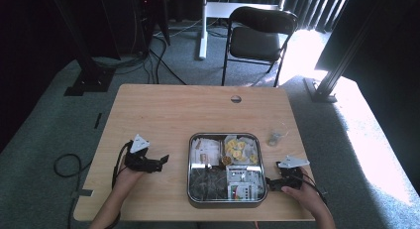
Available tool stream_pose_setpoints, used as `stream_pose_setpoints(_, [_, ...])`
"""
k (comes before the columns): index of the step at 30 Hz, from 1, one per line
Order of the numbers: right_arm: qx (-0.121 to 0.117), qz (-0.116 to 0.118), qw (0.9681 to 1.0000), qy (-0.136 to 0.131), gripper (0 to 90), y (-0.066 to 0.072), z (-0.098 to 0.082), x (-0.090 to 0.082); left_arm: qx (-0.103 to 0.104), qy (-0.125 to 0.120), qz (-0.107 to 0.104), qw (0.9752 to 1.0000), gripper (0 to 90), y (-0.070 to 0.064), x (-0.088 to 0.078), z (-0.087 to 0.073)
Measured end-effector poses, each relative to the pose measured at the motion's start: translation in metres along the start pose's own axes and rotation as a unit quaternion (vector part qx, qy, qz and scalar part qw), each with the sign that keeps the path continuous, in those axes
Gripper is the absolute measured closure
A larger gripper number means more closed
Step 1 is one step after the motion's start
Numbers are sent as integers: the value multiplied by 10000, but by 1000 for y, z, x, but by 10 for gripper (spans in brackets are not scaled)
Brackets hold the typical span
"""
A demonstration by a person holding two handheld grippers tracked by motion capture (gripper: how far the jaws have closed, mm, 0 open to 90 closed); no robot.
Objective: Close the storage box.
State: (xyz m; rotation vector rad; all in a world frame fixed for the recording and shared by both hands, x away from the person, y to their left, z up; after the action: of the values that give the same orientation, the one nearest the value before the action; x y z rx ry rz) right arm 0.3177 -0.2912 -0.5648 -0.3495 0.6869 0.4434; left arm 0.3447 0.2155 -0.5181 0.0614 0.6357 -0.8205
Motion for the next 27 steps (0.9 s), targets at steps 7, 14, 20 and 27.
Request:
stream_pose_setpoints(7, [1,0,10000,1,112,0,0,0,-210,14,167,9996,0,12,-12,-20])
stream_pose_setpoints(14, [4,0,10000,-4,112,0,0,0,-393,-12,381,9985,0,20,-27,-37])
stream_pose_setpoints(20, [9,0,10000,0,112,0,0,0,-483,0,520,9975,0,21,-34,-47])
stream_pose_setpoints(27, [6,0,10000,-6,112,0,0,0,-523,185,675,9962,0,19,-39,-56])
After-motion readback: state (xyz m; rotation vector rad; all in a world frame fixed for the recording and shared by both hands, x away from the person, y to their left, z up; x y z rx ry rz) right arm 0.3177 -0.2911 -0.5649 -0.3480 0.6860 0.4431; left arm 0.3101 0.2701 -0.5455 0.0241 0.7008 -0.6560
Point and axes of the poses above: each handheld gripper's, and its own axes: x roughly forward along the jaws, z roughly out of its top, y roughly to its left, the point moved 2 cm from there along x, roughly forward along the jaws, and after that the axes turned 14 degrees about -z, right-handed, at the moved point
